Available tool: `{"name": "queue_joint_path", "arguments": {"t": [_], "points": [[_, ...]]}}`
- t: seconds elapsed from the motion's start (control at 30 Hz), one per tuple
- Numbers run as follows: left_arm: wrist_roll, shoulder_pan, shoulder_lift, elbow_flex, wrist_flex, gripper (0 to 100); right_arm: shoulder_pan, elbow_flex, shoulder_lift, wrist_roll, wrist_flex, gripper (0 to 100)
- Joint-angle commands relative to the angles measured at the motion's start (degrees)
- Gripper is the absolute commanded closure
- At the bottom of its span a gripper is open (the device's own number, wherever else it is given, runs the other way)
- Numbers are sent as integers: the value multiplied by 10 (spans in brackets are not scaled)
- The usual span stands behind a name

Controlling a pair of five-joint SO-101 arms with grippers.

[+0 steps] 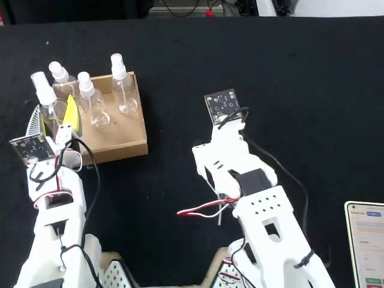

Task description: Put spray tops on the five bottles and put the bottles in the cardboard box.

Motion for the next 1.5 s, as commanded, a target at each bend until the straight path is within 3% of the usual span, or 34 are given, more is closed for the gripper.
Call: {"name": "queue_joint_path", "arguments": {"t": [0.0,0.13,0.33,0.63,0.8,1.47], "points": [[5,-7,36,-57,-14,842,-4,-2,-7,-2,-11,874],[5,-7,70,-65,-25,842,-4,-2,-7,-2,-11,874],[4,-7,121,-29,-168,842,-4,-2,-7,-2,-11,874],[5,-8,196,-43,-180,842,-4,-2,-7,-2,-11,874],[5,-8,202,-17,-253,842,-4,-2,-7,-2,-11,874],[5,-7,206,-22,-254,842,-4,-2,-7,-2,-11,874]]}}
